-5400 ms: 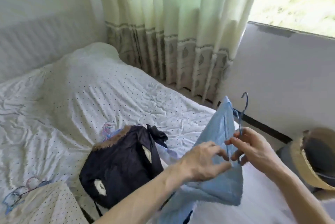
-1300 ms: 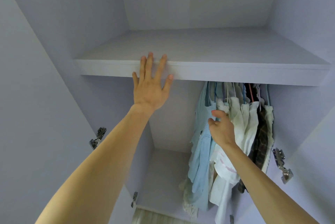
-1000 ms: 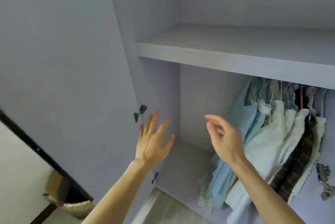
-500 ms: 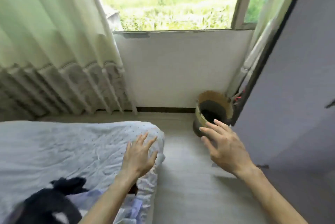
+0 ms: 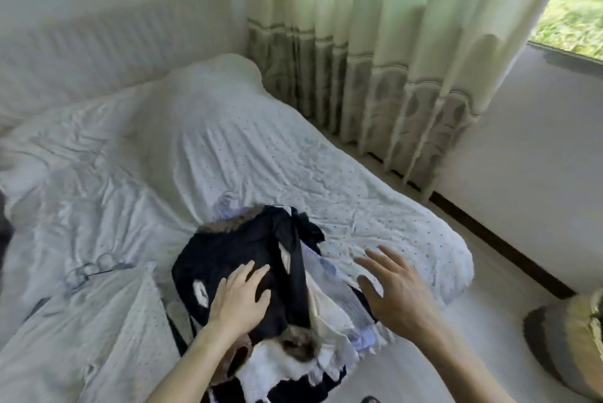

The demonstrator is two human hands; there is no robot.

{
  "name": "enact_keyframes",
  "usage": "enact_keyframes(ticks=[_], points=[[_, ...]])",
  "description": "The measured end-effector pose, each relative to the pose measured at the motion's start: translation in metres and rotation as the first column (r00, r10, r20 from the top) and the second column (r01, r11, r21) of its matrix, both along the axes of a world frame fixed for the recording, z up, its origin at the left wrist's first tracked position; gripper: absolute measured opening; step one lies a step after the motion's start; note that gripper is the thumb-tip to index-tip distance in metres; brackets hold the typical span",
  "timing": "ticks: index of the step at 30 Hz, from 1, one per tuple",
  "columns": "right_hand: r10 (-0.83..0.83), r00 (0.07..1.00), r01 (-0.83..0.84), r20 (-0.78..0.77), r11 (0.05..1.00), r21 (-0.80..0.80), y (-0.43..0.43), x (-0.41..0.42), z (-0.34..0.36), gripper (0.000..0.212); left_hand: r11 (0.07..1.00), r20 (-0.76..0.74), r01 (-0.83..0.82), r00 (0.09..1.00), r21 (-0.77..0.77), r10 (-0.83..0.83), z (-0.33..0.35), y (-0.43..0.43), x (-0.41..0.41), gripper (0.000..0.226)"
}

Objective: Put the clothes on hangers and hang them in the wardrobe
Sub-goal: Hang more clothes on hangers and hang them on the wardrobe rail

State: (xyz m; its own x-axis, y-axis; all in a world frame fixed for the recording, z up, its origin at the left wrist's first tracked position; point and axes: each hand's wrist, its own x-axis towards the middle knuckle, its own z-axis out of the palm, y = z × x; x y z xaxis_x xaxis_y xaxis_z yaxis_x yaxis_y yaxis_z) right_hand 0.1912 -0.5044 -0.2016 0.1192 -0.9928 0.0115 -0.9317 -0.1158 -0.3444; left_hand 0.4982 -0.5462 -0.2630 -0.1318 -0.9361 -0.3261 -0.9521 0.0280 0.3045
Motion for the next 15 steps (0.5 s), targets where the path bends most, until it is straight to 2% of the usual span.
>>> enact_keyframes(ticks=[5,11,14,15], points=[[0.194,0.981,-0.188,-0.023,0.969,0.16,-0.045,0.037,-0.016,0.044,0.986,0.008,-0.165,0.986,0.027,0.165,-0.011,0.012,0.033,0.057],[0.356,0.934,-0.346,0.02,0.891,0.293,-0.084,0.063,-0.033,0.048,0.925,-0.067,-0.377,0.923,0.053,0.38,-0.026,-0.002,0.045,0.058],[0.421,0.907,-0.4,-0.001,0.861,0.315,-0.107,0.076,-0.052,0.077,0.903,-0.067,-0.428,0.901,0.041,0.43,-0.037,-0.014,0.05,0.057],[0.434,0.901,-0.408,-0.007,0.852,0.329,-0.115,0.082,-0.059,0.078,0.898,-0.057,-0.438,0.896,0.043,0.44,-0.041,-0.018,0.054,0.057]])
